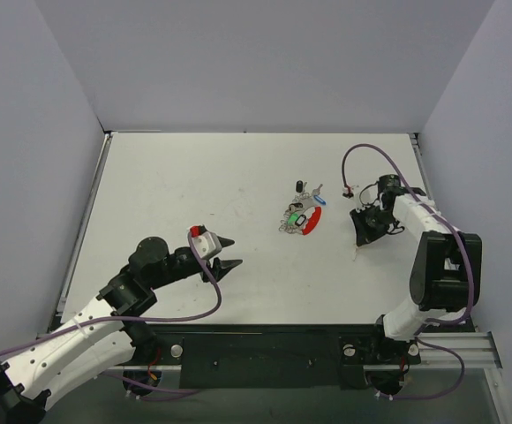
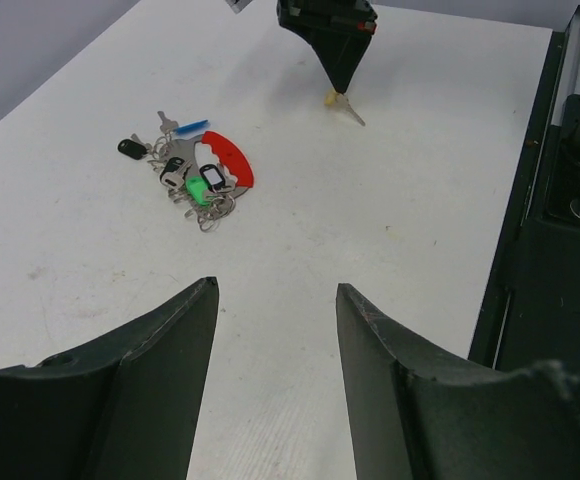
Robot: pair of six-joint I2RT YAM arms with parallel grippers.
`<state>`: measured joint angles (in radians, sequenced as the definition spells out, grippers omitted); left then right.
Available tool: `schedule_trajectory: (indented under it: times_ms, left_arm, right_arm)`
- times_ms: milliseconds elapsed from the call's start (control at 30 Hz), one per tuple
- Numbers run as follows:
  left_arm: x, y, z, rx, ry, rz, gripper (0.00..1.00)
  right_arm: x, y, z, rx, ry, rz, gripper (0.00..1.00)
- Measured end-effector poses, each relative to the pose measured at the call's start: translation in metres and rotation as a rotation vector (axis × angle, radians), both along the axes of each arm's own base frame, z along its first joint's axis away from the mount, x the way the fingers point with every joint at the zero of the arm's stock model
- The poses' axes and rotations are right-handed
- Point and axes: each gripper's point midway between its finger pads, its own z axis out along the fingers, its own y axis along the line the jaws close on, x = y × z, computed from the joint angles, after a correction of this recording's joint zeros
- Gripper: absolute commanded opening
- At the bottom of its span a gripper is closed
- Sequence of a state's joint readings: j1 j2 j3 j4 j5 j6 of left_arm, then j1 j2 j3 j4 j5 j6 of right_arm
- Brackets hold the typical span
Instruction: Put the keys on the keyring
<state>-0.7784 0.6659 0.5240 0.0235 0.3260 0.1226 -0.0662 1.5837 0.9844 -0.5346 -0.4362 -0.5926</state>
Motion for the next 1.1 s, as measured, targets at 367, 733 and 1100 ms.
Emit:
schedule_trajectory:
  times_ms: [367, 733, 1100]
  left_arm:
    - [0.001, -0.002, 0.005, -0.027, 0.001, -0.020, 0.60]
    - [0.003, -0.002, 0.003, -0.031, 0.021, -0.028, 0.60]
    - [-0.003, -0.005, 0.006, -0.044, 0.027, -0.062, 0.59]
  right_arm:
    - [0.041, 0.009, -0.008, -0.081, 0.023, 0.008, 0.00]
    - [0.014, -0.012, 0.048, -0.050, -0.069, 0.016, 0.00]
    - [-0.102, -0.044, 0.043, -0.061, 0.240, 0.163, 0.00]
